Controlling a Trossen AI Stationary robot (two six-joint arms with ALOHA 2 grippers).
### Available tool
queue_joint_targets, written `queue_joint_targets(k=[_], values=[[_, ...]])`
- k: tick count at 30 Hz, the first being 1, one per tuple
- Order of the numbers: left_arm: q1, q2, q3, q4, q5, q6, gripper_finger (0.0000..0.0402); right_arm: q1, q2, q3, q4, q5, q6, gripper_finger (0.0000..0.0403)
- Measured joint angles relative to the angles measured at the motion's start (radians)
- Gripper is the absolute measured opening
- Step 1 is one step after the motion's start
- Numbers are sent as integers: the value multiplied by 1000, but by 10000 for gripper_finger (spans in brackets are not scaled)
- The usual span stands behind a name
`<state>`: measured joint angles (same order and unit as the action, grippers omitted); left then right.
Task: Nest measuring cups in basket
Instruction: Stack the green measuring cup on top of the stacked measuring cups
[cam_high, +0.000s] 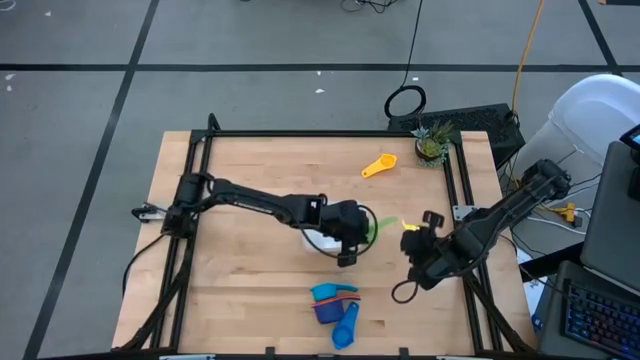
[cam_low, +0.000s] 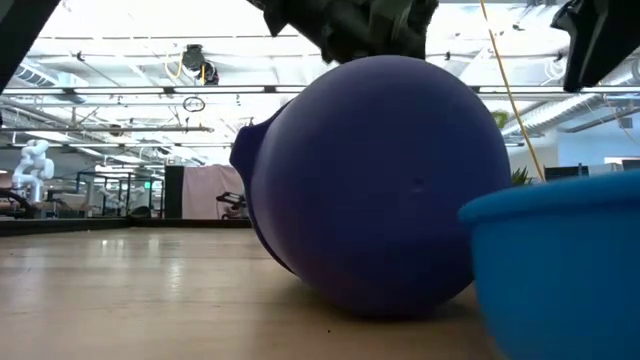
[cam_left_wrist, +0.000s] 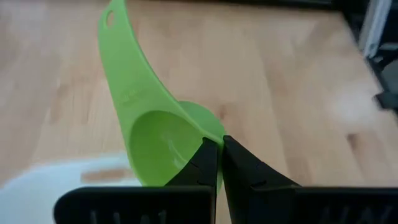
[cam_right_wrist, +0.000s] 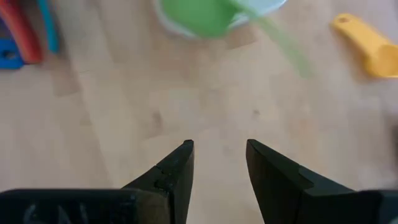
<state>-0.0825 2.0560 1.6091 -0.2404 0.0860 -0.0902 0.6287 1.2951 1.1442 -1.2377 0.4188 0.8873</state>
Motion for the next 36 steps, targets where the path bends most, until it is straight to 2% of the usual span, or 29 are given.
queue_joint_targets(k=[4, 11, 17, 20, 27, 32, 36], values=[[6, 3, 31, 3, 0, 13, 11, 3, -33, 0, -15, 48, 20, 138], [-23, -2, 142, -155, -7, 83, 6, 0, -79, 0, -2, 81, 29, 138], [-69, -19, 156, -412, -104, 77, 10, 1, -82, 0, 1, 83, 61, 138], [-124, -20, 148, -503, -93, 62, 6, 1, -82, 0, 0, 94, 62, 138], [-209, -25, 126, -410, -76, 24, 9, 1, -82, 0, 3, 129, 62, 138], [-208, -16, 116, -402, -76, 8, 10, 1, -81, 0, 10, 128, 62, 138], [-188, 17, 46, -398, -48, -20, 7, 1, -81, 0, 25, 127, 62, 138]])
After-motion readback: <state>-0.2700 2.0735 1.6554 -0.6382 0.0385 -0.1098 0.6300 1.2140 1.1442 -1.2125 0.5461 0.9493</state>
